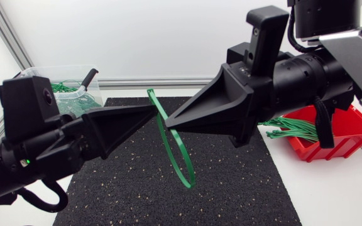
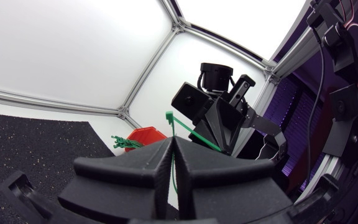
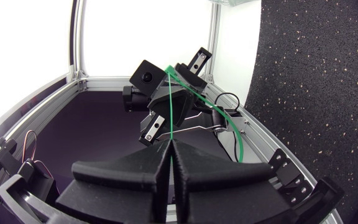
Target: Take a green cable tie from the red box, thread the tail through the head to close it, then place it in the transparent bin on the left.
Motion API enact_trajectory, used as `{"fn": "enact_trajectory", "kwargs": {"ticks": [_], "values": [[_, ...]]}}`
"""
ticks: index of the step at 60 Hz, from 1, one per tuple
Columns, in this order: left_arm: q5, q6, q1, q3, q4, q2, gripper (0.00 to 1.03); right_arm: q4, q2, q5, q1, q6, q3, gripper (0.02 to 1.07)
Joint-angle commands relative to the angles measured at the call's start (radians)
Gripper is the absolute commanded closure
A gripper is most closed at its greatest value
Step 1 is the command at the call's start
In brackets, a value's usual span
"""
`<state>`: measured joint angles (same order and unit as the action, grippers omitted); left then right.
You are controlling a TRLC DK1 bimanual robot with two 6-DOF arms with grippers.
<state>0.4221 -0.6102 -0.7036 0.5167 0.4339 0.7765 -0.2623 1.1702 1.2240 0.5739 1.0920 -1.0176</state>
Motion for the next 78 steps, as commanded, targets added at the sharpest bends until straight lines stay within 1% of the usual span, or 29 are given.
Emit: {"fn": "enact_trajectory", "kwargs": {"ticks": [1,5,9,14,18,26,30,34,41,49,52,60,64,69,76,77,78], "values": [[0.009,-0.023,-0.01,-0.02,0.002,-0.017,0.99,-0.003,0.013,0.003,-0.009,-0.009,-0.016,1.01],[0.007,-0.019,-0.014,-0.021,0.0,-0.022,0.99,-0.003,0.016,0.003,-0.009,-0.009,-0.016,1.01],[-0.006,0.0,-0.036,-0.027,0.0,-0.025,0.99,-0.005,0.016,0.003,-0.009,-0.009,-0.016,1.01],[-0.066,0.064,-0.076,-0.038,0.0,-0.028,0.99,-0.011,0.014,0.003,-0.006,-0.009,-0.024,1.01],[-0.097,0.098,-0.1,-0.041,0.0,-0.029,0.99,-0.015,0.014,0.003,-0.006,-0.009,-0.027,1.01],[-0.149,0.162,-0.117,-0.047,0.012,-0.029,0.99,-0.023,0.011,0.003,-0.005,-0.009,-0.027,1.01],[-0.154,0.175,-0.117,-0.047,0.016,-0.029,0.99,-0.032,0.013,0.002,-0.005,-0.009,-0.029,1.01],[-0.175,0.196,-0.123,-0.047,0.022,-0.029,0.99,-0.046,0.017,-0.001,-0.008,-0.009,-0.029,1.01],[-0.223,0.24,-0.175,-0.05,0.022,-0.04,0.99,-0.055,0.023,-0.004,-0.011,-0.009,-0.032,1.01],[-0.319,0.331,-0.28,-0.064,0.022,-0.052,0.99,-0.063,0.025,-0.004,-0.014,-0.009,-0.038,1.01],[-0.345,0.363,-0.306,-0.069,0.022,-0.052,0.99,-0.071,0.025,-0.006,-0.019,-0.009,-0.042,1.01],[-0.355,0.4,-0.306,-0.084,0.028,-0.052,0.99,-0.1,0.017,-0.011,-0.028,-0.009,-0.047,1.01],[-0.356,0.405,-0.318,-0.089,0.031,-0.051,0.99,-0.115,0.031,-0.015,-0.025,-0.009,-0.055,1.01],[-0.378,0.437,-0.335,-0.084,0.031,-0.054,0.99,-0.12,0.049,-0.017,-0.008,-0.011,-0.053,1.01],[-0.385,0.458,-0.332,-0.075,0.029,-0.059,0.99,-0.115,0.063,-0.024,-0.003,-0.017,-0.042,1.01],[-0.385,0.46,-0.329,-0.075,0.028,-0.059,0.99,-0.115,0.063,-0.024,-0.003,-0.02,-0.042,1.01],[-0.385,0.463,-0.327,-0.075,0.028,-0.059,0.99,-0.12,0.065,-0.023,-0.005,-0.027,-0.042,0.97]]}}
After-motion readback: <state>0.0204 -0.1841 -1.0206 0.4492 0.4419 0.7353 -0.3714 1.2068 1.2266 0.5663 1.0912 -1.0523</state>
